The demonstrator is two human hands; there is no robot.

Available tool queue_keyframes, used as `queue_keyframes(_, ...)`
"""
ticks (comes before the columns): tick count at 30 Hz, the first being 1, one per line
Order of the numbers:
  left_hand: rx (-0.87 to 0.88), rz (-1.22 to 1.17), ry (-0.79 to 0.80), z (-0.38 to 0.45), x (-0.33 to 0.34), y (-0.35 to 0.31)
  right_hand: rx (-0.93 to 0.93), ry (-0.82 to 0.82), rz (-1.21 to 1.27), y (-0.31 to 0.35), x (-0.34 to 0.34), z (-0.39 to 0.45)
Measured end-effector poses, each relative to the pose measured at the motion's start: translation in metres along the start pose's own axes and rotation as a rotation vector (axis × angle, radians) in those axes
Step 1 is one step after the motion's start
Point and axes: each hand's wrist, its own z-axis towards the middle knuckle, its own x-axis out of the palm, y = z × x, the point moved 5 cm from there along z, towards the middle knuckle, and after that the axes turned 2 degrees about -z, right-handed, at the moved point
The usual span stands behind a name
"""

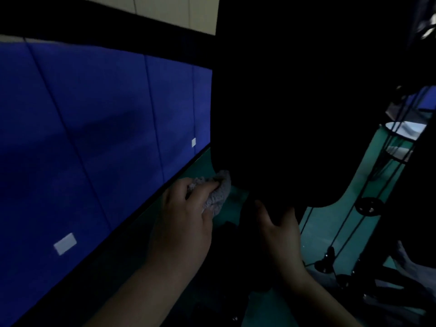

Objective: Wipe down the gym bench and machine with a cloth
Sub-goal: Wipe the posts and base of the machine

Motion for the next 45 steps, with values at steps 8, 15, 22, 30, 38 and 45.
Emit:
queue_keyframes(8,0.144,-0.037,0.037,0.04,-0.04,-0.028,-0.092,-0.026,-0.181,0.053,-0.002,-0.017)
queue_keyframes(15,0.214,-0.076,0.002,0.076,-0.072,-0.048,-0.195,-0.152,-0.192,0.124,-0.022,-0.014)
queue_keyframes(22,0.279,-0.121,-0.068,0.135,-0.097,-0.057,-0.279,-0.218,-0.191,0.195,-0.044,0.01)
queue_keyframes(30,0.432,-0.275,-0.226,0.205,-0.137,-0.097,-0.478,-0.273,-0.234,0.263,-0.072,0.051)
queue_keyframes(38,0.541,-0.389,-0.351,0.251,-0.181,-0.152,-0.671,-0.458,-0.337,0.322,-0.097,0.077)
queue_keyframes(45,0.808,-0.154,-0.082,0.285,-0.159,-0.245,-0.508,-0.397,-0.225,0.34,-0.104,0.111)
